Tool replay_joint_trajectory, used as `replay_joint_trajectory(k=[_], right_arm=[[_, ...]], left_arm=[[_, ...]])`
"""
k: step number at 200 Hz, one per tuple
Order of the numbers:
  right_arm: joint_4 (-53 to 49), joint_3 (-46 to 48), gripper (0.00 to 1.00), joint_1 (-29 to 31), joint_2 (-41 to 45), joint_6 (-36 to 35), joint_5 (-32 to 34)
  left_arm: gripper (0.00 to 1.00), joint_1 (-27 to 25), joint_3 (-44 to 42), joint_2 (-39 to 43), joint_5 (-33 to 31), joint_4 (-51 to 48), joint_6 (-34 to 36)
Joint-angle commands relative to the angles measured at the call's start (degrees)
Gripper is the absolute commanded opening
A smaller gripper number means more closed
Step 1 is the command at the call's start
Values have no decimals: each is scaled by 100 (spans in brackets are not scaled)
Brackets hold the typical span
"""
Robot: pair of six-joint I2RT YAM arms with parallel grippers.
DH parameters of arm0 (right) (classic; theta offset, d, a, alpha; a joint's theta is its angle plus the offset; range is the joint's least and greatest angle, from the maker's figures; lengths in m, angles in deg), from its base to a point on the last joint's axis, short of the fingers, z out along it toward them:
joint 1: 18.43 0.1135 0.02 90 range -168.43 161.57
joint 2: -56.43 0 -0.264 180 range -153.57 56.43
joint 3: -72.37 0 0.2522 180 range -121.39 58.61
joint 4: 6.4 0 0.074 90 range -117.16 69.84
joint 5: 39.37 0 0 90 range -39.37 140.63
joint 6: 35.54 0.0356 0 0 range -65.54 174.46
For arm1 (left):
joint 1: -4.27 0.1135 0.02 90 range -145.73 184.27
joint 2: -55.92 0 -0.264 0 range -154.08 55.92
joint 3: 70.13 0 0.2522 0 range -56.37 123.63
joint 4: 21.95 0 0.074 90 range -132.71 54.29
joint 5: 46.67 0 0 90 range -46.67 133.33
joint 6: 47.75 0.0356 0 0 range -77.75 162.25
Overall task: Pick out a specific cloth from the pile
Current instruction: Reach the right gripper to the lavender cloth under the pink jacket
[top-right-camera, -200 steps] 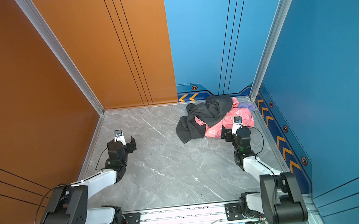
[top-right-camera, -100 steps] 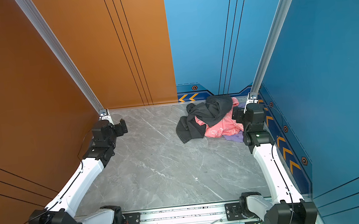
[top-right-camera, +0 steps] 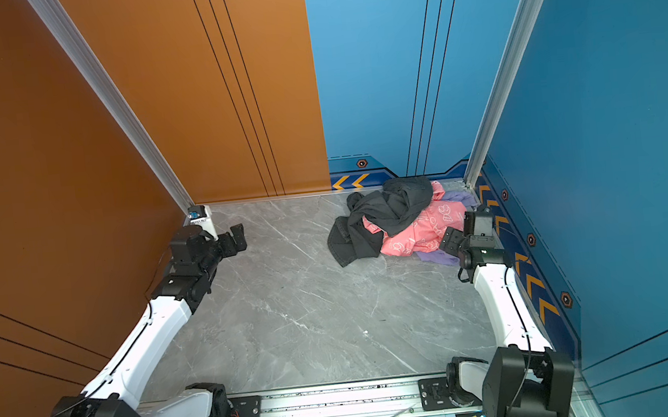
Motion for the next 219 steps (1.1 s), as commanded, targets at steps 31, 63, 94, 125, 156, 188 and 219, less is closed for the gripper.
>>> replay_joint_trajectory(k=[31, 63, 94, 125, 156, 188, 219], right_arm=[[89, 240, 77, -149, -693, 578, -475], [457, 251, 71, -326, -1200, 689, -748], [823, 185, 62, -471, -1558, 689, -838], [961, 20, 50, -609, -1932, 724, -971], [971, -152, 47, -695, -2247, 715, -1032], [1166, -240, 44, -736, -2411, 757, -1126], [1377, -289, 40, -761, -2555, 832, -1185]], left_arm=[[98, -77, -199, 159, 581, 182, -306], [98, -88, -147, 114, 663, 200, -344], [98, -96, -138, 113, 707, 213, -370], [98, -91, -138, 135, 706, 216, -423], [98, -95, -173, 152, 696, 214, -466], [98, -94, -229, 192, 664, 202, -519], [98, -97, -235, 183, 631, 212, -564]])
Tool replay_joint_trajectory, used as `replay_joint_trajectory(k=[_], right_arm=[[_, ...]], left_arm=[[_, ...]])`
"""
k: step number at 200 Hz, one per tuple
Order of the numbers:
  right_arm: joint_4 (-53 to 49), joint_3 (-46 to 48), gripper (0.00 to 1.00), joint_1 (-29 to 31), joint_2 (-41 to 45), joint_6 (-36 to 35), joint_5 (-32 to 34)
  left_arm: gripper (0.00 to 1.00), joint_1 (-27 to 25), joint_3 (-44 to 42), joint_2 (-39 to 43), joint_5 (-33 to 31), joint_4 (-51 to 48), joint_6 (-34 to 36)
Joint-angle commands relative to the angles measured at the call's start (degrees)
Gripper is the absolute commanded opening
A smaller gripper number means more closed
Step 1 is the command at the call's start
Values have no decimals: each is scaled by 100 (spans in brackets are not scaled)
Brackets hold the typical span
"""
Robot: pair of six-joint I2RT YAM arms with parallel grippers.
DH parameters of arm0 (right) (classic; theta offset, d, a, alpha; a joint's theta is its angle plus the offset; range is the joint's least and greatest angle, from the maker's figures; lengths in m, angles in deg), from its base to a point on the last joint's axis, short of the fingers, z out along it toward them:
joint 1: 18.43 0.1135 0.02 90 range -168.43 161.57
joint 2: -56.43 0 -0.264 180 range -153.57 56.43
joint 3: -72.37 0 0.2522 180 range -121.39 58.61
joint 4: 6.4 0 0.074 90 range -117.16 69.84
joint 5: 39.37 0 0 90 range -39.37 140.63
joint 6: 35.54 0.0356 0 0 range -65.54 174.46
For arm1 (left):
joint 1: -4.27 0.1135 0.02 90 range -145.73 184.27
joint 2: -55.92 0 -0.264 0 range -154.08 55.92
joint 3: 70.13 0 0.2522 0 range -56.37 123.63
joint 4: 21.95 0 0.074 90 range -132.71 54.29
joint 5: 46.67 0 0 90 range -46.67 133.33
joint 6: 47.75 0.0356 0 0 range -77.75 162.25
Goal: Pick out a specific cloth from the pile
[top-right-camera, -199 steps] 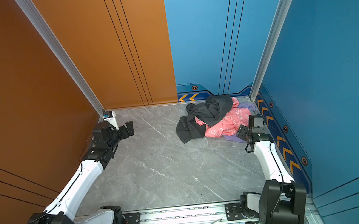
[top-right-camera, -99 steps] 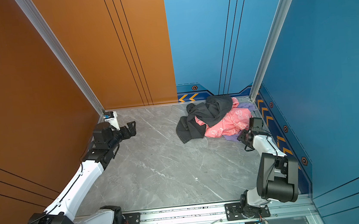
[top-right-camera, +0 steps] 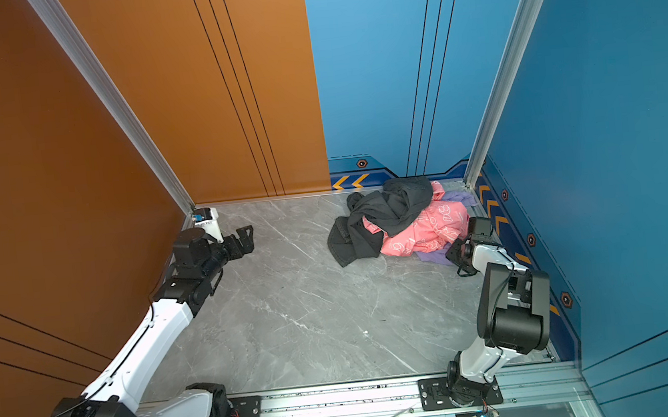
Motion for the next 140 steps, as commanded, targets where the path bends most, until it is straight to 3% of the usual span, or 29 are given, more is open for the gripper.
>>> replay_joint_trajectory(k=[1, 66, 140], right_arm=[[263, -176, 40, -44, -138, 131, -93], [343, -207, 31, -70, -404, 233, -105], [585, -128, 3, -70, -135, 419, -126]], left_arm=[[98, -21, -95, 120, 21, 77, -89], [98, -24, 40, -7, 25, 72, -107], [98, -23, 72, -47, 52, 74, -124]])
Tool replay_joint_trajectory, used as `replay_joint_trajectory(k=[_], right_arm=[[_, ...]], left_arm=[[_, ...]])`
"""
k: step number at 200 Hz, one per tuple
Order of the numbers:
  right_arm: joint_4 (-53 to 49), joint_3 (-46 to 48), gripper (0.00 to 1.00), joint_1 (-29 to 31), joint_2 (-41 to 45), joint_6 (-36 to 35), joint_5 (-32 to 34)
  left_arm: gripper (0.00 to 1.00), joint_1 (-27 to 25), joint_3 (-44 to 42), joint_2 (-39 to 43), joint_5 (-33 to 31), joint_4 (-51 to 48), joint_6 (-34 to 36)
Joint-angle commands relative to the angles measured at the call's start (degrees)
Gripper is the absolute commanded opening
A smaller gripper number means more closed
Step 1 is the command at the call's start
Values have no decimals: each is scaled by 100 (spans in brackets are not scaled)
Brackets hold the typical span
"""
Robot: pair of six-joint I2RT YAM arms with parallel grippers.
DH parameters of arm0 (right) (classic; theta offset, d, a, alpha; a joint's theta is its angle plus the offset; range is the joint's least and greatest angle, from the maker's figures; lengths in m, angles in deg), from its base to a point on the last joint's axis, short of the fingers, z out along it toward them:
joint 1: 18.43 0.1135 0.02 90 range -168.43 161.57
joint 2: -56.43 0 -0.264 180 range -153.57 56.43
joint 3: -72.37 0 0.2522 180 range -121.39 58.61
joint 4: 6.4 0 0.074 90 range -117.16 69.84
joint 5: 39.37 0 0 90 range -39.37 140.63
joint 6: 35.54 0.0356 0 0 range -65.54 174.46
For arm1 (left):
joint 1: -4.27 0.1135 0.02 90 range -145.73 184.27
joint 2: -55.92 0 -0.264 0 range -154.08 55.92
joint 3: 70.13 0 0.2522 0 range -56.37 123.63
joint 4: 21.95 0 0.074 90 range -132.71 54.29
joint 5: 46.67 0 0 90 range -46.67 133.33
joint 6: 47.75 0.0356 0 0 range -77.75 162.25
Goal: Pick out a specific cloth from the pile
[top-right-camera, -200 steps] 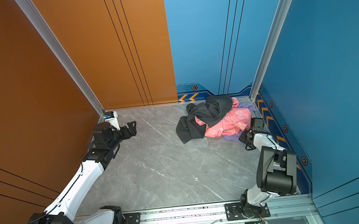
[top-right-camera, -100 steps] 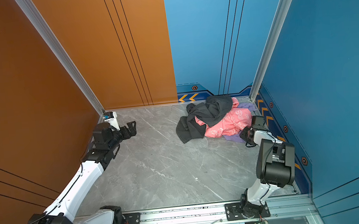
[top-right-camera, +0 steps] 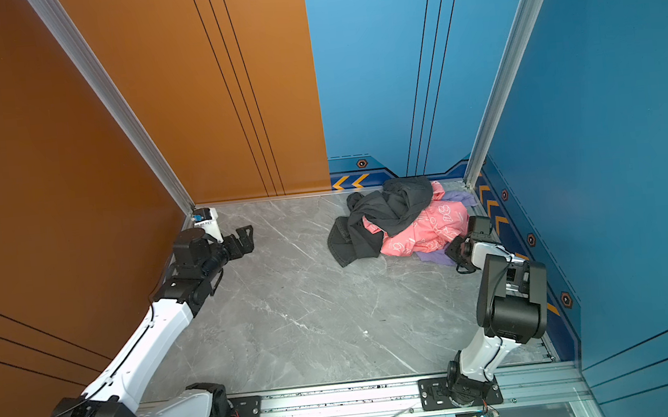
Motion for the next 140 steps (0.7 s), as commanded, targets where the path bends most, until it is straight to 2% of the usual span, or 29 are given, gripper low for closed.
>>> replay_joint_trajectory(k=[1, 8, 140], right_arm=[[206, -19, 2, -40, 254, 116, 27], [233, -14, 0, -40, 351, 140, 46], [550, -255, 0, 214, 1942, 558, 237]], left_arm=[[98, -24, 72, -36, 50, 73, -55], [98, -32, 73, -36, 58, 73, -61], [98, -125, -144, 97, -20, 169, -169]])
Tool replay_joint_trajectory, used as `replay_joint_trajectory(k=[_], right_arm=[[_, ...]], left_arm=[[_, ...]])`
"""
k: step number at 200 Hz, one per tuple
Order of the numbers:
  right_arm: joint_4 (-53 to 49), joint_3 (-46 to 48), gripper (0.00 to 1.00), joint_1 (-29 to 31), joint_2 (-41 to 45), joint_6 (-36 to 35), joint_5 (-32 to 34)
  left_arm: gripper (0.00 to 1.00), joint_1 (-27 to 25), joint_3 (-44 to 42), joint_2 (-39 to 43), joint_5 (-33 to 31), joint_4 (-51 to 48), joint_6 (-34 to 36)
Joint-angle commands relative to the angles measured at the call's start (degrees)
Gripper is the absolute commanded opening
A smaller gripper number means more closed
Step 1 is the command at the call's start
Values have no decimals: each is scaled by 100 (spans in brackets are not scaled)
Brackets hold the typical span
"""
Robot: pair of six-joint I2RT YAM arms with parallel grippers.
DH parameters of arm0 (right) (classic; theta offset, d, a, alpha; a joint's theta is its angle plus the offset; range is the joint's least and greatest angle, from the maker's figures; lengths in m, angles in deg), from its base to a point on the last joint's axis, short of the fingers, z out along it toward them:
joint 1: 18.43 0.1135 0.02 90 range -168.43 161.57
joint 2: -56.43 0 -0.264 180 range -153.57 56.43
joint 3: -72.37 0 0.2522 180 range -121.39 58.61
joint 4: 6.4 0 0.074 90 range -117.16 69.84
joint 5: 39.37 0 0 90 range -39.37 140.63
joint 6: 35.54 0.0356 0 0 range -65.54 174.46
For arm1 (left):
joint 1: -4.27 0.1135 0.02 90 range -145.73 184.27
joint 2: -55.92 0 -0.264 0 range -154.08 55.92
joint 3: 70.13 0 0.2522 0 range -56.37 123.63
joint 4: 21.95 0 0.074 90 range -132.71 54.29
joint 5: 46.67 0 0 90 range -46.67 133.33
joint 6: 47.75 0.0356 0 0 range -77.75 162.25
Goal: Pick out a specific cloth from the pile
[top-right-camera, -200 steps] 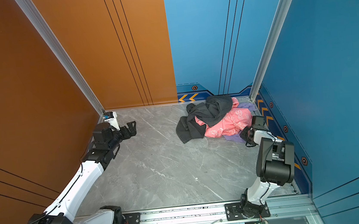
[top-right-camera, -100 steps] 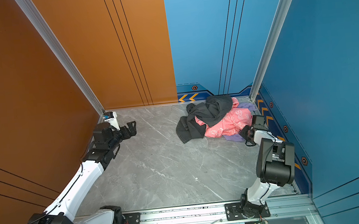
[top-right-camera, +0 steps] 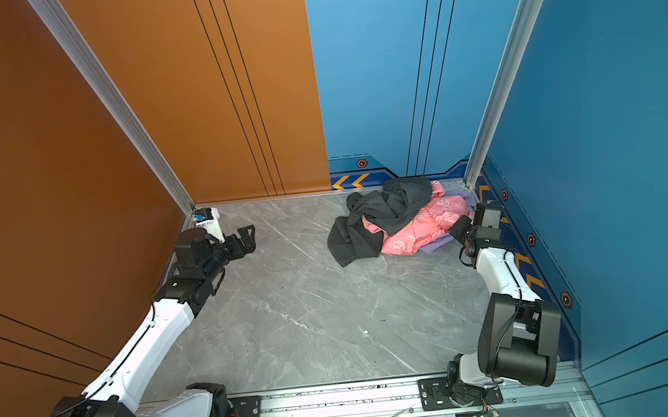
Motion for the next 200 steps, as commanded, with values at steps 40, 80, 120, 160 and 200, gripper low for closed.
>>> replay_joint_trajectory(k=[40, 80, 120, 160, 200], right_arm=[[244, -547, 0, 119, 518, 218, 253], [288, -1029, 0, 171, 560, 288, 225], [358, -1532, 0, 185, 497, 371, 111], [368, -2041, 0, 199, 380, 428, -22], [394, -2528, 0, 238, 295, 441, -57]], left_arm=[[98, -77, -110, 66, 8, 199, -66], [98, -115, -115, 39, 35, 257, -96], [98, -153, -148, 56, 28, 309, -123], [98, -186, -181, 82, 2, 329, -154], [98, -191, -218, 118, -27, 330, -158]])
